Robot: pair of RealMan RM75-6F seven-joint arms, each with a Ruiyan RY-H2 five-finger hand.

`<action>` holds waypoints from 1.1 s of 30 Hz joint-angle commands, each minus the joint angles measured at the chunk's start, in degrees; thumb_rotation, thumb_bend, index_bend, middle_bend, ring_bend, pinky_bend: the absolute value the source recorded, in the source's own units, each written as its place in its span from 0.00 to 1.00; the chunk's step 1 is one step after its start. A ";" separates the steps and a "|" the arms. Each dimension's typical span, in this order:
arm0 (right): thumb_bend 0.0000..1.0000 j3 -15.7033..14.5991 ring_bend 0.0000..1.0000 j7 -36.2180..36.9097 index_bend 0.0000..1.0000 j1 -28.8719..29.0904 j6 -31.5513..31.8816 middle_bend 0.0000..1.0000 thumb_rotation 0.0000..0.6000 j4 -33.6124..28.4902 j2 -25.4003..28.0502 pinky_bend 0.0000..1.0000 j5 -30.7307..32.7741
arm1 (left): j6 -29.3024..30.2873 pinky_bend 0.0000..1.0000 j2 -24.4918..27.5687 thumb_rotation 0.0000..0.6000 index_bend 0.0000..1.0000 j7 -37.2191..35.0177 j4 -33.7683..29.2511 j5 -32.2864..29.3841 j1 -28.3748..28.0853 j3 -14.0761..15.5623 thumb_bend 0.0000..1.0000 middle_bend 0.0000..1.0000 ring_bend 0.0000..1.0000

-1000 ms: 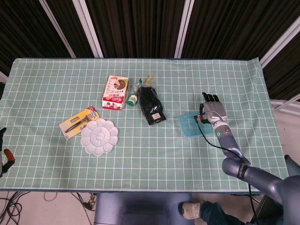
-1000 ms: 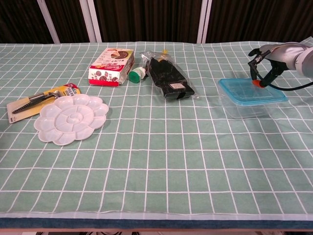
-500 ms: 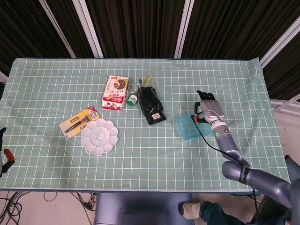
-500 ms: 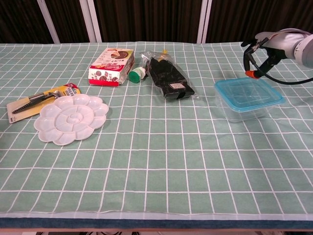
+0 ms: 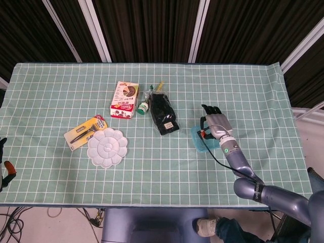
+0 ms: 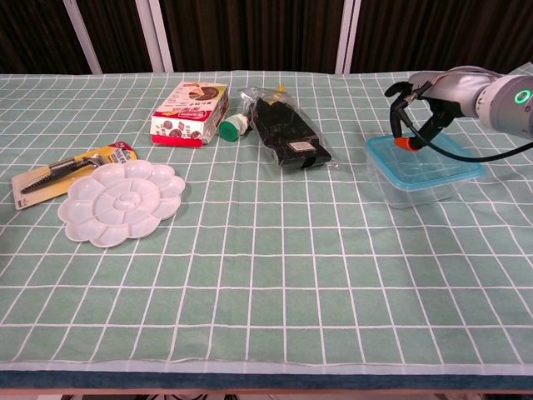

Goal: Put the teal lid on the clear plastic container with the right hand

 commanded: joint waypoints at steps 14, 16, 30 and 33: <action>0.52 0.57 0.00 -0.58 0.59 1.24 -0.14 0.04 1.00 1.08 -1.92 0.00 1.95 | 0.04 0.00 0.14 1.00 0.04 -0.16 -0.10 0.06 -0.01 0.03 0.76 0.00 0.00; 0.52 0.48 0.00 -0.75 0.59 1.32 -0.26 0.04 1.00 1.22 -1.98 0.00 2.14 | -0.01 0.00 0.14 1.00 0.04 -0.18 -0.12 0.06 -0.03 0.06 0.76 0.00 0.00; 0.52 -0.45 0.00 -2.25 0.59 2.24 -2.02 0.04 1.00 2.43 -2.97 0.00 4.60 | -0.09 0.00 0.23 1.00 0.04 -0.27 -0.24 -0.12 -0.09 0.02 0.76 0.00 0.00; 0.52 -0.81 0.00 -2.67 0.59 2.43 -2.38 0.04 1.00 2.48 -3.21 0.00 4.98 | -0.08 0.00 0.28 1.00 0.04 -0.34 -0.27 -0.09 -0.08 0.03 0.76 0.00 0.00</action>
